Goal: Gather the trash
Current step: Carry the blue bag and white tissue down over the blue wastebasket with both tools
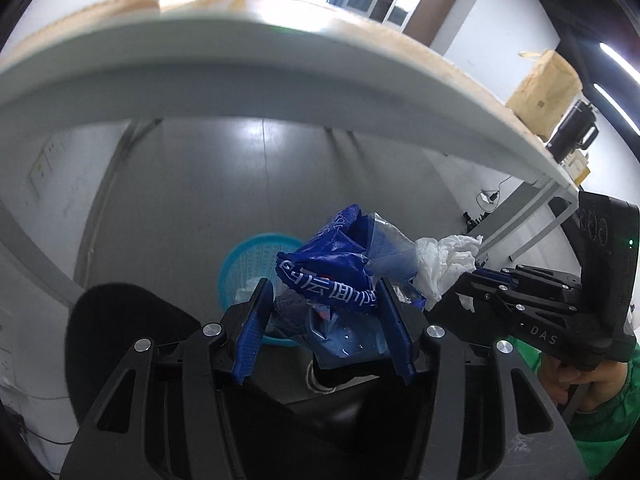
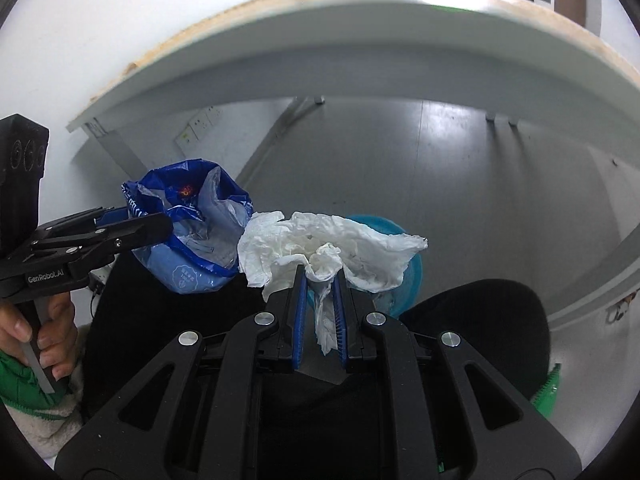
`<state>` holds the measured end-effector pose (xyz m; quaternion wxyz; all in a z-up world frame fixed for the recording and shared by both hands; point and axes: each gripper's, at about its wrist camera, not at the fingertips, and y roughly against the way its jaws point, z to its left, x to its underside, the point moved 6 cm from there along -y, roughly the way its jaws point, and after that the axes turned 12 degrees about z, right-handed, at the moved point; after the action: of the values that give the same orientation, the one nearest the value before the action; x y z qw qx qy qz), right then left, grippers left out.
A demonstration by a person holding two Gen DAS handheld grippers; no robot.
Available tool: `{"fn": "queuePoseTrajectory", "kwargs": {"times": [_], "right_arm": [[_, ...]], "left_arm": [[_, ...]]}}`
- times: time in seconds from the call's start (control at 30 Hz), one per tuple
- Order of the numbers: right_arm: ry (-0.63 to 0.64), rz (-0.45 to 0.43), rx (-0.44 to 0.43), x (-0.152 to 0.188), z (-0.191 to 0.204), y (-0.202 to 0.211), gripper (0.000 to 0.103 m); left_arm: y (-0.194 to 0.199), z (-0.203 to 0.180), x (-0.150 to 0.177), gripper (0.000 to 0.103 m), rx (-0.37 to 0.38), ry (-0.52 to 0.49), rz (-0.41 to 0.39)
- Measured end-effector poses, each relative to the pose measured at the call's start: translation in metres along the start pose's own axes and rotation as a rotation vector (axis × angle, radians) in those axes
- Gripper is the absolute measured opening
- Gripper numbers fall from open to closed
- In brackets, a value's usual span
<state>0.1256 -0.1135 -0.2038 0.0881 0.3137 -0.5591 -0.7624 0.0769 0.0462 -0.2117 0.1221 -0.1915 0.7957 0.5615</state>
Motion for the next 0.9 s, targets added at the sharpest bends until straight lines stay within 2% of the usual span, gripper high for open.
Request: {"fn": "queuePoseTrajectory", "kwargs": {"times": [0.27,0.7,0.9], "right_arm": [[-0.032,0.101,0.004,-0.009,-0.011,-0.067,0.012],[-0.143,0.215,-0.007,-0.034,-0.039,-0.133,0.012],[-0.179,0.269,0.003,-0.045,-0.06,-0.16,0.012]], "left_arm": [[-0.05,0.019,-0.005,0.053,-0.048,0.044,0.09],[-0.132,0.06,-0.031,0.053,-0.044,0.194,0.238],[-0.172,0.065,-0.042,0.053,-0.088,0.221,0.296]]}}
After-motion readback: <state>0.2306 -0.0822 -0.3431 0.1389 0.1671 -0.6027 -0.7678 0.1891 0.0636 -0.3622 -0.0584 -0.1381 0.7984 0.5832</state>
